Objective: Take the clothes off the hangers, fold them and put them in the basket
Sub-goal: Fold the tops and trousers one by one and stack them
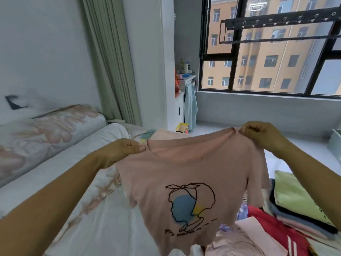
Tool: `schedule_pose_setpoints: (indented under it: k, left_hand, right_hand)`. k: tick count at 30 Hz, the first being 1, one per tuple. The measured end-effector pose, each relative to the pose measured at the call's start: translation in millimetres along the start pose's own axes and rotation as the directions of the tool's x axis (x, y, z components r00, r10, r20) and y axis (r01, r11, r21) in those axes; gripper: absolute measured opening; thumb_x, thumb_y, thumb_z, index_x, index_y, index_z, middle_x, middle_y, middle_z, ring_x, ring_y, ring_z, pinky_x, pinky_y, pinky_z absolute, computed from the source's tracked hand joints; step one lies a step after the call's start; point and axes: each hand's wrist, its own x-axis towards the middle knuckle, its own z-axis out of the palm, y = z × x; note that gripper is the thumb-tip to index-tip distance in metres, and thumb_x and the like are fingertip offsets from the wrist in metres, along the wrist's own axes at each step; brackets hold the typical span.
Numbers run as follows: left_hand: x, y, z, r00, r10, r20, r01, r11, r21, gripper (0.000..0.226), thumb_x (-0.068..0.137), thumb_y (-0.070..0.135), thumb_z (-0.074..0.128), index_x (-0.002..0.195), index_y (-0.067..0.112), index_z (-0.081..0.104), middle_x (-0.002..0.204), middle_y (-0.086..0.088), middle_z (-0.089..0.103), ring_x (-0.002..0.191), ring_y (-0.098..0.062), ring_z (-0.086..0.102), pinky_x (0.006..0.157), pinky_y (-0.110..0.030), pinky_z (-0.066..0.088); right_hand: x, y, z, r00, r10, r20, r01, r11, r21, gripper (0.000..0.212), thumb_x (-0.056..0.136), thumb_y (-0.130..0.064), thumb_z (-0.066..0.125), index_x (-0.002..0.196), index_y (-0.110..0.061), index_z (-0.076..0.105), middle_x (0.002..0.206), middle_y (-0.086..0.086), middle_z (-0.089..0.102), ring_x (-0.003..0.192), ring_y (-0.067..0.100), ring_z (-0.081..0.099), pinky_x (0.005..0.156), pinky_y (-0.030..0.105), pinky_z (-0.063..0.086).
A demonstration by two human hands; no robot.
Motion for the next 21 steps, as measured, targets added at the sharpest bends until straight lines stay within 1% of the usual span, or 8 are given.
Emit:
schedule_pose_setpoints:
  k: [2,4,8,9,11,13,16,21]
  left_hand:
    - [-7,-8,-2,0.995,-0.085,0.056,0.083,0.996,0.044,0.078,0.038,0.076,0.075,0.083,0.012,0.075,0.086,-0.006,0.073,0.077,-0.013,0.068,0.066,-0.018,0.053]
    - [-14,-17,-5,0.990,-0.117,0.074,0.114,0.992,0.049,0.074,0.040,0.074,0.077,0.075,0.009,0.070,0.076,0.000,0.068,0.068,-0.008,0.063,0.061,-0.015,0.049]
    - [-19,-40,-35,0.995,-0.103,-0.008,0.099,0.973,-0.208,0.054,0.036,0.057,0.088,0.066,0.015,0.070,0.066,0.003,0.065,0.058,-0.005,0.060,0.052,-0.016,0.048]
    - [-18,-46,-42,0.992,-0.128,-0.008,0.123,0.970,-0.210,0.054,0.037,0.052,0.089,0.068,0.013,0.069,0.066,0.002,0.063,0.057,-0.006,0.058,0.051,-0.017,0.047]
    - [-10,-64,-51,0.977,-0.211,-0.011,0.210,0.976,-0.052,0.059,0.044,0.048,0.087,0.079,0.007,0.063,0.072,-0.002,0.058,0.064,-0.011,0.054,0.057,-0.019,0.045]
    - [5,-84,-60,0.963,-0.260,-0.068,0.265,0.960,0.086,0.047,0.059,0.042,0.080,0.084,0.008,0.059,0.076,-0.005,0.053,0.070,-0.017,0.048,0.063,-0.025,0.040]
    - [38,-115,-76,0.947,-0.246,-0.209,0.269,0.958,0.094,0.021,0.079,0.022,0.074,0.072,0.012,0.056,0.069,0.000,0.052,0.065,-0.014,0.047,0.060,-0.024,0.037]
    - [98,-153,-118,0.902,-0.213,-0.376,0.243,0.969,0.034,0.023,0.079,0.020,0.073,0.068,0.013,0.054,0.066,0.000,0.048,0.060,-0.011,0.041,0.056,-0.023,0.033]
  right_hand:
    - [5,4,11,0.999,-0.023,0.032,0.024,0.999,-0.021,0.021,0.094,-0.022,0.055,0.084,-0.008,0.067,0.081,0.007,0.062,0.076,0.019,0.052,0.068,0.029,0.038]
    - [9,9,24,0.994,-0.034,0.102,0.043,0.995,-0.088,0.021,0.095,-0.023,0.052,0.089,-0.012,0.068,0.087,0.004,0.065,0.082,0.018,0.056,0.069,0.025,0.039]
    - [24,8,41,0.993,0.005,0.116,-0.008,1.000,0.025,0.015,0.090,-0.026,0.061,0.087,-0.014,0.070,0.085,0.000,0.067,0.075,0.013,0.057,0.068,0.025,0.042]
    - [29,8,46,0.989,0.028,0.146,-0.032,0.999,0.020,0.016,0.087,-0.027,0.064,0.084,-0.012,0.069,0.083,0.002,0.067,0.073,0.014,0.057,0.066,0.027,0.042]
    - [40,12,65,0.975,0.082,0.207,-0.078,0.997,-0.026,0.017,0.083,-0.025,0.069,0.079,-0.008,0.067,0.080,0.006,0.065,0.071,0.017,0.055,0.066,0.029,0.041]
    - [52,19,90,0.968,0.126,0.218,-0.115,0.991,-0.063,0.014,0.082,-0.021,0.070,0.075,-0.010,0.066,0.081,0.007,0.064,0.073,0.018,0.054,0.068,0.029,0.043]
    - [76,33,130,0.963,0.201,0.177,-0.189,0.978,-0.083,0.015,0.085,-0.017,0.068,0.070,-0.016,0.063,0.075,0.000,0.060,0.070,0.015,0.051,0.064,0.026,0.041]
    - [131,43,194,0.959,0.277,0.061,-0.273,0.960,-0.068,0.006,0.087,-0.015,0.064,0.082,-0.014,0.066,0.085,0.002,0.062,0.086,0.020,0.053,0.077,0.030,0.041]
